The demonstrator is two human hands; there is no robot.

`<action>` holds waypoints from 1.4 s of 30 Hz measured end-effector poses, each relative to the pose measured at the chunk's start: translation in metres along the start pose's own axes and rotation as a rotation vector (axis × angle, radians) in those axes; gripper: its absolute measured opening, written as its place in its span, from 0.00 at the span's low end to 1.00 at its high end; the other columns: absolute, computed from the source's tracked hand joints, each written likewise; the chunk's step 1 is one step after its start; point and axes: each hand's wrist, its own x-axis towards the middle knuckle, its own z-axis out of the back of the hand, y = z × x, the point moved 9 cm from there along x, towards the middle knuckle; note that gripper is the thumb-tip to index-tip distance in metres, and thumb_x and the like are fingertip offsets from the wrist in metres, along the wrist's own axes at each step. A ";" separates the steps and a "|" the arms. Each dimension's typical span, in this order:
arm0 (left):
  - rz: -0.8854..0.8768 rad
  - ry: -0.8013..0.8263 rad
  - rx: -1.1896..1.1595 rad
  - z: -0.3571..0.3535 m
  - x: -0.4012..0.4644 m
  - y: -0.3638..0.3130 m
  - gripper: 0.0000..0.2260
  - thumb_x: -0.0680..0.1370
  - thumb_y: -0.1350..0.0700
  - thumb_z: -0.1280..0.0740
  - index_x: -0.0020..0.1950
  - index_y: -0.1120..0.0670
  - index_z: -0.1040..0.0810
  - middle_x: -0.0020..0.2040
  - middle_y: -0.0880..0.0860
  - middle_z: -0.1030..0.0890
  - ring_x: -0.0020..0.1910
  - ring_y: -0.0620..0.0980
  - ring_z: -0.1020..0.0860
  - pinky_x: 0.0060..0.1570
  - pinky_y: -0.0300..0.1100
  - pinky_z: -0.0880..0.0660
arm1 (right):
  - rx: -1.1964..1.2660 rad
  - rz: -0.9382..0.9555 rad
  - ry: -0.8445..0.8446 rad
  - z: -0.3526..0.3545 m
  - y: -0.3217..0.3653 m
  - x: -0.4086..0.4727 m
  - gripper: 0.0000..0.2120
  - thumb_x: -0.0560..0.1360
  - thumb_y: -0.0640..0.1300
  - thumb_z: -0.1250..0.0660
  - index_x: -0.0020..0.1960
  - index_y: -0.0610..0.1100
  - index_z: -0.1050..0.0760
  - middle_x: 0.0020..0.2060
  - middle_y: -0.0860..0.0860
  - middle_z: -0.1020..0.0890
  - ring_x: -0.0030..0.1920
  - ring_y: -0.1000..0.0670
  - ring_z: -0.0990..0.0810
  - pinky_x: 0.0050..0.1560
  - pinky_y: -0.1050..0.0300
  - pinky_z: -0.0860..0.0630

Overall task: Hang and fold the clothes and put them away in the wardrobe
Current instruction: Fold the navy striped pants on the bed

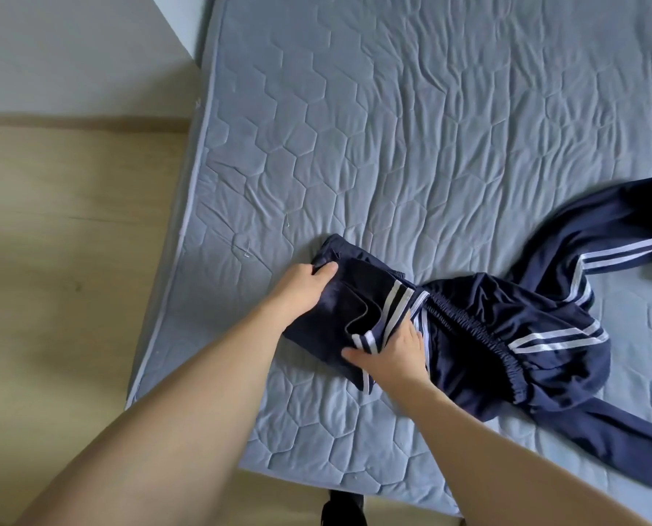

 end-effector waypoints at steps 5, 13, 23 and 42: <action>0.168 0.202 -0.134 -0.014 -0.004 0.011 0.20 0.72 0.40 0.35 0.57 0.51 0.21 0.55 0.50 0.23 0.57 0.53 0.26 0.57 0.46 0.33 | 0.521 -0.213 -0.064 0.007 -0.004 0.012 0.10 0.70 0.48 0.29 0.50 0.51 0.25 0.43 0.54 0.17 0.48 0.51 0.18 0.54 0.52 0.22; -0.036 0.162 0.132 -0.019 0.029 0.008 0.16 0.78 0.44 0.37 0.59 0.53 0.25 0.56 0.50 0.22 0.54 0.52 0.24 0.56 0.43 0.29 | 0.506 -0.189 -0.170 0.015 0.000 0.038 0.09 0.78 0.48 0.37 0.57 0.47 0.27 0.47 0.55 0.21 0.51 0.52 0.23 0.53 0.59 0.31; -0.195 -0.265 0.384 -0.042 0.095 -0.005 0.24 0.76 0.36 0.40 0.59 0.55 0.27 0.65 0.55 0.34 0.64 0.59 0.34 0.62 0.52 0.33 | 0.012 -0.413 -0.395 0.019 -0.042 0.108 0.26 0.74 0.59 0.35 0.64 0.43 0.35 0.66 0.44 0.40 0.65 0.40 0.39 0.62 0.44 0.36; -0.016 0.102 -0.353 0.001 -0.054 -0.021 0.22 0.71 0.31 0.36 0.56 0.44 0.23 0.52 0.45 0.19 0.52 0.45 0.22 0.56 0.41 0.28 | 0.936 -0.268 0.170 0.013 0.022 0.021 0.17 0.73 0.50 0.29 0.59 0.48 0.26 0.52 0.44 0.17 0.52 0.41 0.17 0.54 0.35 0.23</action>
